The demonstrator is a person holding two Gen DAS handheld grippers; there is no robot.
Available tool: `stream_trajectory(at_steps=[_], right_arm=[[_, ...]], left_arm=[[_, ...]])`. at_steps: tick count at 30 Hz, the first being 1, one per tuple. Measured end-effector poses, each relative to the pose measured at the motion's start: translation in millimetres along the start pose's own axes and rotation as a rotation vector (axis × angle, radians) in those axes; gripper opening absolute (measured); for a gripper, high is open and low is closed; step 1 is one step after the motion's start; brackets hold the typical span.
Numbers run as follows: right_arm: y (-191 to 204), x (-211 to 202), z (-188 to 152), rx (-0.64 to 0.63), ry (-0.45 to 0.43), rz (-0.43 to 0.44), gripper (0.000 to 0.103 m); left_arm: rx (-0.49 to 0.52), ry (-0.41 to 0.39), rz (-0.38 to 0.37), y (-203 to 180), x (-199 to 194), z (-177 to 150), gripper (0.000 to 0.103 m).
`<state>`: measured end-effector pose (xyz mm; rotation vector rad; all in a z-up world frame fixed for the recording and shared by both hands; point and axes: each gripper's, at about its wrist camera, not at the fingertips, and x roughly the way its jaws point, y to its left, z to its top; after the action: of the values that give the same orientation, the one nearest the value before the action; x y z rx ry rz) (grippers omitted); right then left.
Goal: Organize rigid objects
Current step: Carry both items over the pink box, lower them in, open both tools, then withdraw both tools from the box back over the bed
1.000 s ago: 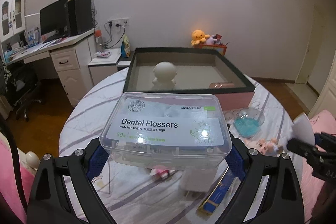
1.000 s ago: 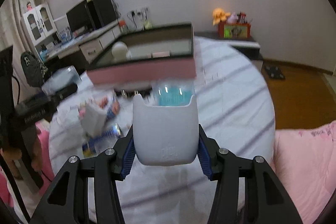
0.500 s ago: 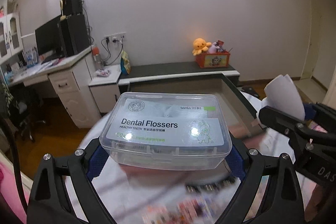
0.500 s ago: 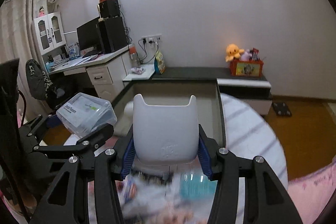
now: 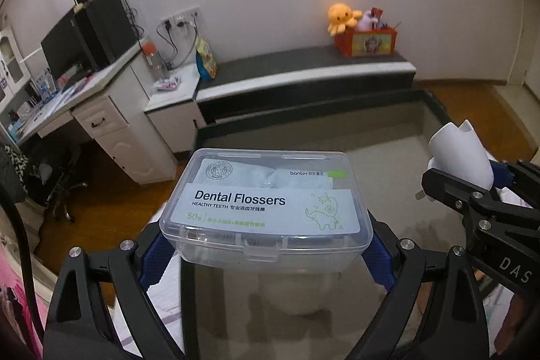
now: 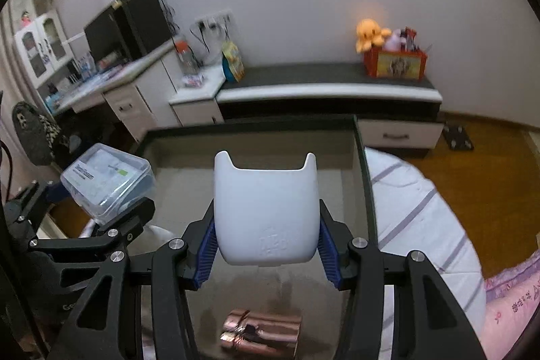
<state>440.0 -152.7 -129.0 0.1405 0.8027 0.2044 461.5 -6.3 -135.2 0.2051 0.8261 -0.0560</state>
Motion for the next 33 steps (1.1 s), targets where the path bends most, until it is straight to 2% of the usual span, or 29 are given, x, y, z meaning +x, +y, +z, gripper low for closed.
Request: stream_trajectory(at_steps=[2,4,6,8,11,13,17,25,30,33], right_arm=[[-6,10,-2,0.016,0.031,0.018,0.054],[-14,16,-3,0.039,0.044,0.048,0.058],[-20,15,-5,0.055,0.034,0.053,0.079],[-21,11,-6,0.056,0.024,0.051,0.085],[-18,-7,-9,0.054,-0.007,0.087,0.085],[-11,-22,-8,0.033,-0.047,0.070,0.085],[13,-84,-26,-0.042,-0.189,0.012,0.085],[57,-188,-76,-0.143,-0.394,-0.047,0.086],[72,-242,-115,-0.148,-0.488,-0.059,0.087],[75,-263,-136,-0.136,-0.519,-0.067,0.087]], left_arm=[[-0.015,0.017,-0.012,0,7,-1,0.094],[-0.029,0.014,-0.005,1,10,-1,0.095],[-0.030,0.019,-0.008,2,11,-2,0.096],[-0.030,0.008,-0.023,3,4,-6,0.096],[-0.043,-0.071,-0.042,5,-29,-17,0.096],[-0.067,-0.115,-0.056,10,-54,-25,0.097],[-0.136,-0.229,-0.090,22,-112,-49,0.103],[-0.161,-0.432,-0.027,20,-227,-118,0.103],[-0.152,-0.520,0.022,13,-279,-157,0.103],[-0.162,-0.550,0.013,12,-301,-175,0.103]])
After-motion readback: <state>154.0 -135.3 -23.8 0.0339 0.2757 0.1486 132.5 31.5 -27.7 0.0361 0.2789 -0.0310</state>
